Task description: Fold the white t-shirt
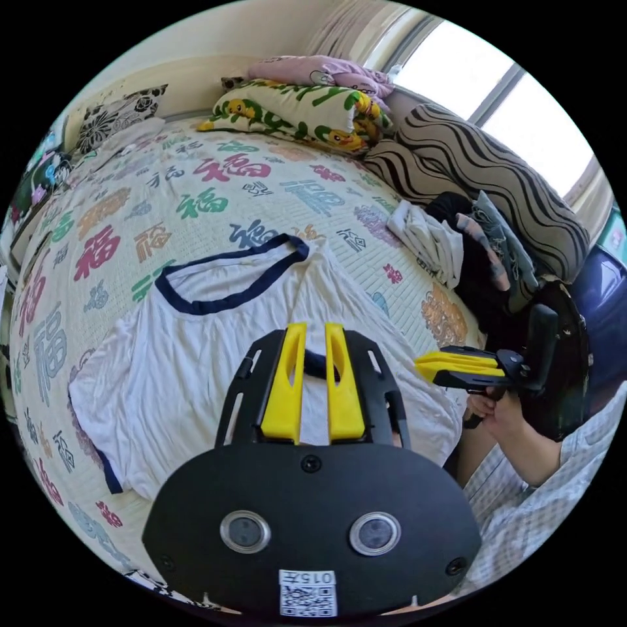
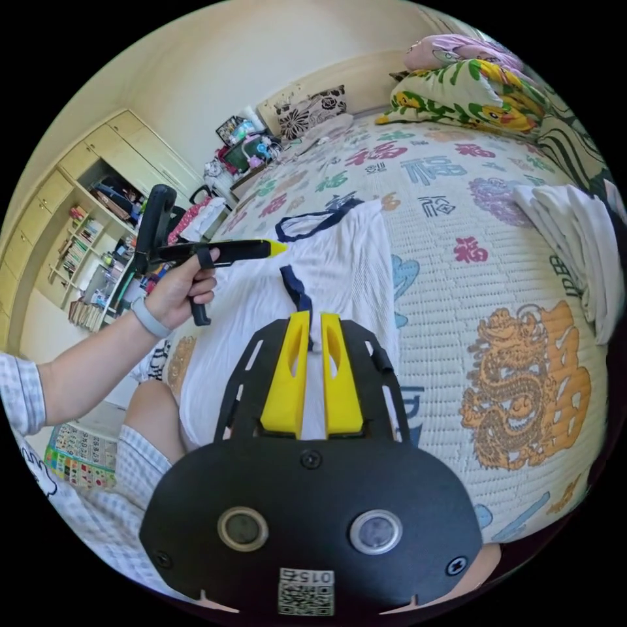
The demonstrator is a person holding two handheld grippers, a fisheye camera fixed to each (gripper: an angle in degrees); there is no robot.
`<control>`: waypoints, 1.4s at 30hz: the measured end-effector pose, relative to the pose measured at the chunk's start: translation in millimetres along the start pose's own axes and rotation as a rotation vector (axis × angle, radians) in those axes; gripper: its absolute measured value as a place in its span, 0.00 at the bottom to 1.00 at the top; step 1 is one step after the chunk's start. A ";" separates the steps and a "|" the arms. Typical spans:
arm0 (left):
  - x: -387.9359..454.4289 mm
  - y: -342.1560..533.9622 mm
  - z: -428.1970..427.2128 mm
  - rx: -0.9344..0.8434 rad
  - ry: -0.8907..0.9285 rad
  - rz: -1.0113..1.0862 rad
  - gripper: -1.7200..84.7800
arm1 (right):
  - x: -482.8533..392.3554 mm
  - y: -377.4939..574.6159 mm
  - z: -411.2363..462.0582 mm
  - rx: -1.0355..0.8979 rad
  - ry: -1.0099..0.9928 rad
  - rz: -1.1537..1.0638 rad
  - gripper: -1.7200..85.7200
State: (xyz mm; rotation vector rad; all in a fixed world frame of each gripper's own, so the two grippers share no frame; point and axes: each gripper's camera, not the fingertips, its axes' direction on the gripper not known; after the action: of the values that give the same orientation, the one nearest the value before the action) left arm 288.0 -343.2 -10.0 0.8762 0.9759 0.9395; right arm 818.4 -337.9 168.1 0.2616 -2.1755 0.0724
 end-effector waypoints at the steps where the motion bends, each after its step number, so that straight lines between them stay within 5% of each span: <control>1: -3.2 -2.1 -2.2 -0.014 0.002 0.007 0.08 | -2.0 -7.8 14.6 -0.025 0.000 0.004 0.03; 6: -31.8 4.9 1.6 -0.186 -0.055 -0.042 0.06 | -19.7 -22.2 82.7 -0.235 0.091 -0.035 0.02; 15: -72.7 32.7 -75.1 -0.024 0.051 -0.042 0.04 | -19.9 -34.0 104.7 -0.024 0.067 0.050 0.01; 23: -117.6 62.6 -107.4 -0.183 0.023 -0.065 0.03 | -24.8 -55.6 173.2 -0.198 0.091 0.124 0.01; 30: -162.9 128.3 -215.8 0.039 0.082 -0.123 0.06 | -53.6 -74.1 193.8 -0.175 0.103 0.095 0.02; 37: -276.1 274.6 -349.7 0.303 -0.115 -0.544 0.10 | -130.1 -139.9 256.1 -0.192 0.008 -0.078 0.03; 42: -338.7 337.0 -382.3 0.369 -0.023 -0.699 0.11 | -220.5 -200.6 332.5 -0.293 0.022 -0.286 0.04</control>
State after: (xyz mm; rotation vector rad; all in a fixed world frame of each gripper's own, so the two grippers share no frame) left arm -239.5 -475.0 270.7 0.7571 1.3382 0.1541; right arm 718.6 -547.7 -213.2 0.3971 -2.0728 -0.3991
